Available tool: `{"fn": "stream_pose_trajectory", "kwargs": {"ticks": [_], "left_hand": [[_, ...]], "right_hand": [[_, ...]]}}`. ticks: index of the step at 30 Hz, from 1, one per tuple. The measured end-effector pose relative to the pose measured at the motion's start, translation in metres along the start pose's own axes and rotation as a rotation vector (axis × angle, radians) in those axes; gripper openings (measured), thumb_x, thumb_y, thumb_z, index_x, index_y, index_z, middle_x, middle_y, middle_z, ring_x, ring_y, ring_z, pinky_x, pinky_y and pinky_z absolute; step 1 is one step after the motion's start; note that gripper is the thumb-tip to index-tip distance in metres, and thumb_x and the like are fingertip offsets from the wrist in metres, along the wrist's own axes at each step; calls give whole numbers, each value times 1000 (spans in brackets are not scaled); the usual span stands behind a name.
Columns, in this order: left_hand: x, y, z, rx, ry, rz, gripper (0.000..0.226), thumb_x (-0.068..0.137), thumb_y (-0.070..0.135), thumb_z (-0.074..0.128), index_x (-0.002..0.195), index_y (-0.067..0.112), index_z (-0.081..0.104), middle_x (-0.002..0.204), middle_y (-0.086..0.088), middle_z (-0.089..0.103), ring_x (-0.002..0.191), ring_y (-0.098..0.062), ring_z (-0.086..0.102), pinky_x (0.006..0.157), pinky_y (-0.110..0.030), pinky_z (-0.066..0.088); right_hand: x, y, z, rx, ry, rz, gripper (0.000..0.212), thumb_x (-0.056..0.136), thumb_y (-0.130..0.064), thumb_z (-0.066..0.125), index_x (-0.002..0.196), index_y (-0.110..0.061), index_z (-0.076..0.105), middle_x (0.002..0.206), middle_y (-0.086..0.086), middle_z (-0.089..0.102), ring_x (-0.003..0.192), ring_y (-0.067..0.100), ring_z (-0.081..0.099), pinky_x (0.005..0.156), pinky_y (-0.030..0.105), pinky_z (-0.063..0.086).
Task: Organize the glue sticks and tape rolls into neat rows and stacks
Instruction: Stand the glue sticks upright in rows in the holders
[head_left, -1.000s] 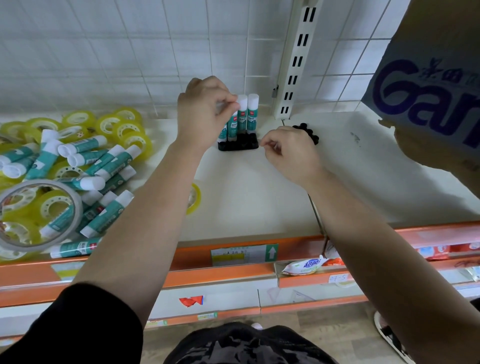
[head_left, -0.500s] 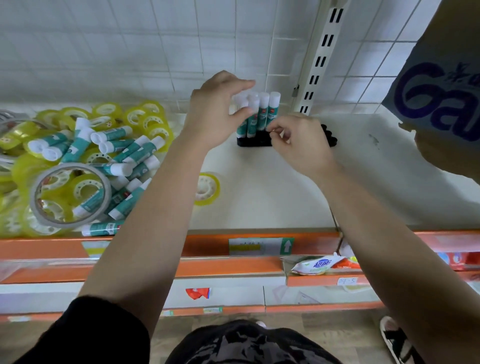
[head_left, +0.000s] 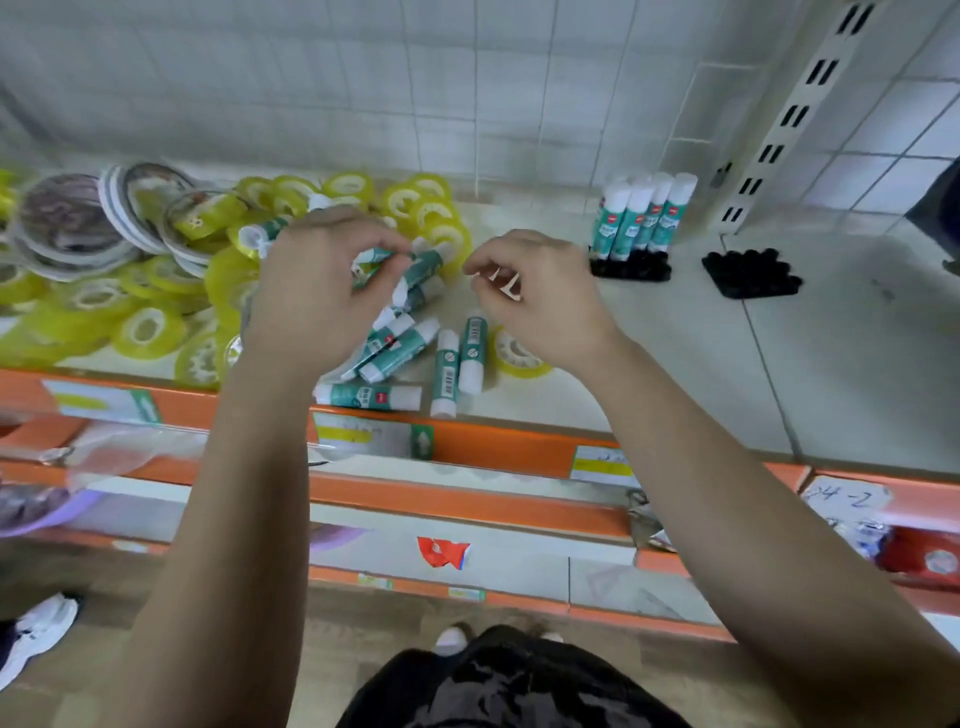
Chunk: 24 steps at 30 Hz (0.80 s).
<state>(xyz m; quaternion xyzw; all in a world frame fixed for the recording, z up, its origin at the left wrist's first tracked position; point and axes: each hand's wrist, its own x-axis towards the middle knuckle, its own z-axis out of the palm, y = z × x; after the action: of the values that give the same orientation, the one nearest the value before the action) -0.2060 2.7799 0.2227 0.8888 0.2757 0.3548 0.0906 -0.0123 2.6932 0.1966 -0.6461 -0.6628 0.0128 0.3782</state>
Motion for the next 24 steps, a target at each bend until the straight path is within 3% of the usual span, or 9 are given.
{"fn": "stream_pose_trajectory", "kwargs": {"ticks": [4, 8, 15, 20, 24], "left_hand": [[-10, -11, 0, 57, 0, 45, 18, 89, 24, 64, 98, 11, 75, 96, -8, 71, 88, -30, 65, 80, -39, 51], [-22, -11, 7, 9, 19, 54, 16, 90, 21, 63, 98, 13, 75, 99, -5, 70, 86, -28, 66, 80, -49, 52], [-27, 2, 18, -19, 26, 85, 15, 89, 21, 62, 95, 14, 75, 96, -4, 70, 90, -29, 64, 79, -53, 49], [-28, 8, 23, -29, 24, 75, 14, 89, 20, 64, 96, 16, 75, 97, -2, 70, 92, -28, 64, 79, -52, 49], [-28, 11, 25, -34, 27, 65, 15, 90, 21, 63, 96, 16, 76, 97, 0, 71, 93, -26, 63, 80, -51, 48]], "right_hand": [[-6, -7, 12, -31, -97, 5, 17, 83, -17, 59, 90, -12, 74, 86, 6, 67, 78, 21, 61, 73, 40, 51], [-13, -1, 14, -123, -86, 63, 16, 85, -17, 61, 91, -9, 74, 87, 10, 67, 81, 26, 60, 73, 38, 49], [-15, 6, 16, -192, -173, 118, 30, 90, -34, 55, 87, -11, 74, 78, 7, 60, 81, 28, 55, 78, 34, 44], [-16, 4, 14, -83, -154, 190, 20, 89, -30, 65, 89, -11, 70, 83, 4, 66, 83, 21, 56, 73, 28, 39], [-17, -3, 4, 171, -99, 321, 12, 90, -22, 65, 91, -11, 63, 76, 2, 64, 66, 14, 55, 63, 25, 43]]}}
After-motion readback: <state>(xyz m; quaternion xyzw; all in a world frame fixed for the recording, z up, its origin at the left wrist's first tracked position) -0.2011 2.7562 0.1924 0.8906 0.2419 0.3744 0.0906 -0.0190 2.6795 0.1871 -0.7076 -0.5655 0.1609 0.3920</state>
